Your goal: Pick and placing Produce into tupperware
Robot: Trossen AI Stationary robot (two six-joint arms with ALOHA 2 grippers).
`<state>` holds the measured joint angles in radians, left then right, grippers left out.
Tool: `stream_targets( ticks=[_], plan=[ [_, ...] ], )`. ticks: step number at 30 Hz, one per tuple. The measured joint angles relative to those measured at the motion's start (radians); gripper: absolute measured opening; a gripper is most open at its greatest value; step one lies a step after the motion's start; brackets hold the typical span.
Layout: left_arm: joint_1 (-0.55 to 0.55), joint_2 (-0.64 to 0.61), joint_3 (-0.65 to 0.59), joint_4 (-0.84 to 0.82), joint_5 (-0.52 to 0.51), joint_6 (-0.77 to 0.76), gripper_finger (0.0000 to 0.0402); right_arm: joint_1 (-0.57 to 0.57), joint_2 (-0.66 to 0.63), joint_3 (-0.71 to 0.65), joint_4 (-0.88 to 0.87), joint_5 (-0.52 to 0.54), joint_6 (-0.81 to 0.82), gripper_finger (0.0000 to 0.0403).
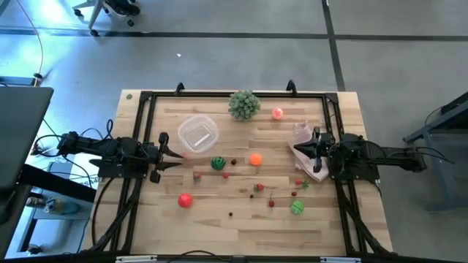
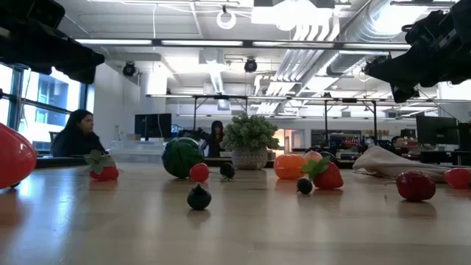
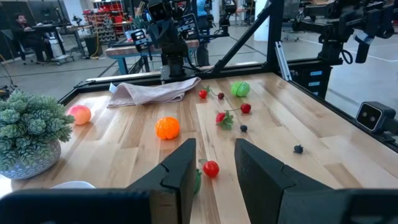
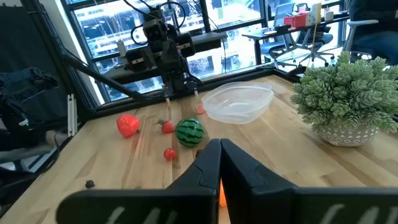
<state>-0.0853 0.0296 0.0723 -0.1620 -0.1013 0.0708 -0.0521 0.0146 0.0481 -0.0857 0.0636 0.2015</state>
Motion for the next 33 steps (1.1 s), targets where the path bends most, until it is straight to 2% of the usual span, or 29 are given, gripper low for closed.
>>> stream_targets(
  ticks=[33],
  plan=[
    [0.0, 0.0, 0.0, 0.001, 0.0, 0.013, 0.0101, 0.0, 0.0, 0.0, 0.0, 0.0, 0.0, 0.0]
  ],
)
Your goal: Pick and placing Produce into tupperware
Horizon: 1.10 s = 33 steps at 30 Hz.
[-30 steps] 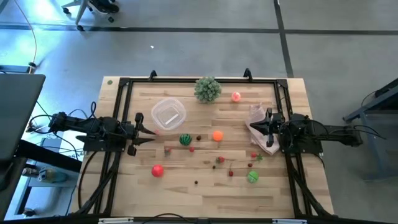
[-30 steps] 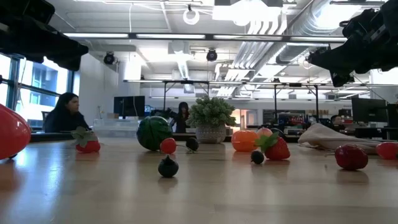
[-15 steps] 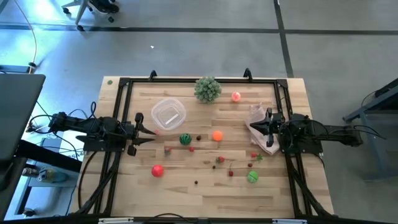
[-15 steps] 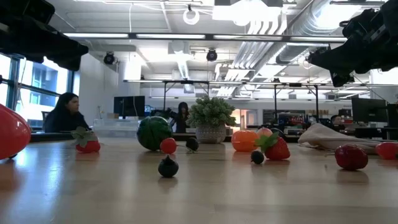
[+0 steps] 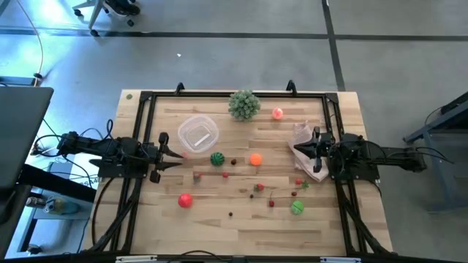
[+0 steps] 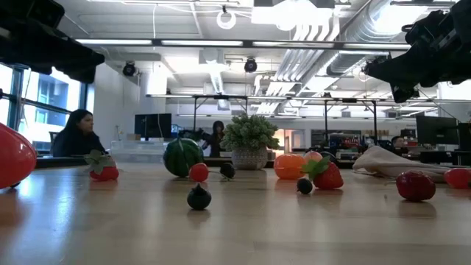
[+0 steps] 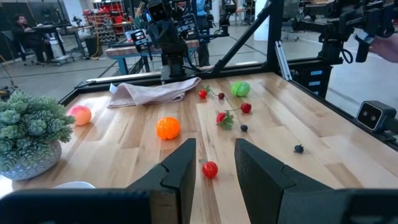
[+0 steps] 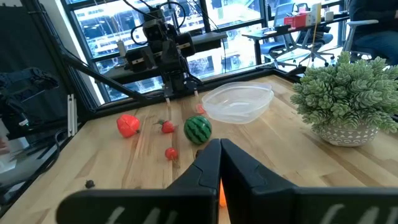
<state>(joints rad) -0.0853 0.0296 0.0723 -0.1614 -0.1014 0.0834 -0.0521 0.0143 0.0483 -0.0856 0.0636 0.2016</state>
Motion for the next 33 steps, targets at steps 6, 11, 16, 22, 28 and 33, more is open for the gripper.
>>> stream_targets(
  ticks=[6, 11, 16, 22, 28, 33],
  plan=[
    [0.0, 0.0, 0.0, 0.001, 0.0, 0.017, 0.0101, 0.0, 0.0, 0.0, 0.0, 0.0, 0.0, 0.0],
    [0.0, 0.0, 0.0, 0.005, 0.0, 0.017, 0.0101, 0.0, 0.0, 0.0, 0.001, 0.019, 0.0, 0.0],
    [0.0, 0.0, 0.0, 0.075, -0.018, 0.017, 0.0101, 0.0, 0.0, -0.001, 0.013, 0.042, 0.068, 0.0],
    [0.0, 0.0, 0.0, 0.136, -0.02, -0.049, 0.0101, 0.0, 0.0, -0.002, 0.069, 0.085, 0.131, 0.0],
    [0.0, 0.0, 0.0, 0.168, -0.023, -0.094, 0.0101, 0.0, 0.0, -0.002, 0.115, 0.148, 0.178, 0.0],
    [0.0, 0.0, 0.0, 0.231, -0.04, -0.092, 0.0101, 0.0, 0.0, -0.002, 0.119, 0.176, 0.237, 0.0]
  ],
)
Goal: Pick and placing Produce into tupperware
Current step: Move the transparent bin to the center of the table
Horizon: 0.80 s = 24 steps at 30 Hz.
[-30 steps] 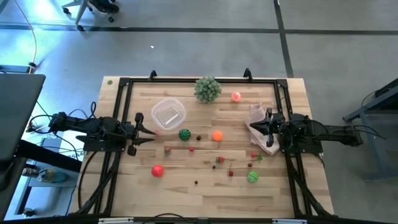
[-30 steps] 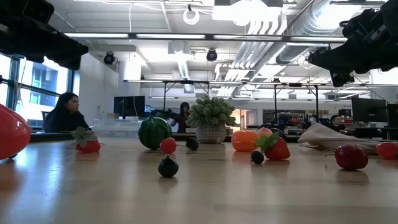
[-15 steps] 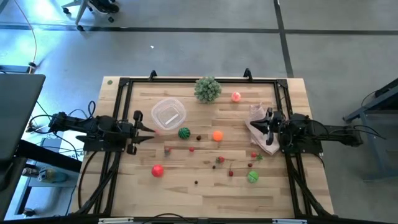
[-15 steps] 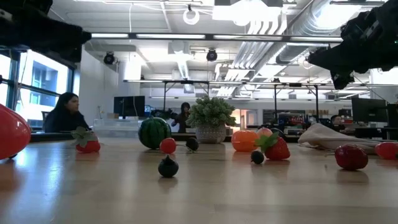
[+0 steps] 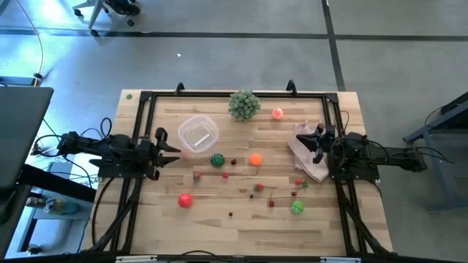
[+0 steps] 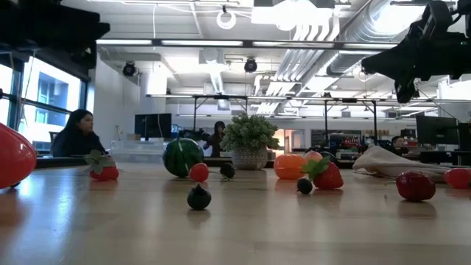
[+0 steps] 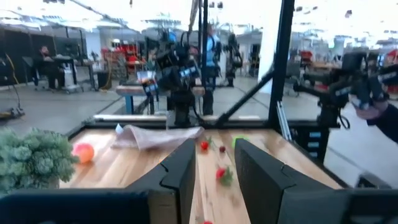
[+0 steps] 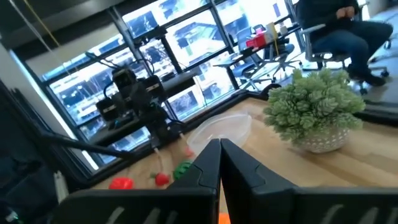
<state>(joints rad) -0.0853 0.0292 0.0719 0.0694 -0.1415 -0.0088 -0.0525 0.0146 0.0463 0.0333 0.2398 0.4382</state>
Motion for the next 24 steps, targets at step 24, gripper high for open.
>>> stream_targets(
  ticks=[24],
  plan=[
    [0.007, 0.412, 0.514, -0.168, -0.531, 0.071, 0.0101, 0.0, 0.0, 0.006, 0.249, -0.007, -0.194, 0.0]
  ],
)
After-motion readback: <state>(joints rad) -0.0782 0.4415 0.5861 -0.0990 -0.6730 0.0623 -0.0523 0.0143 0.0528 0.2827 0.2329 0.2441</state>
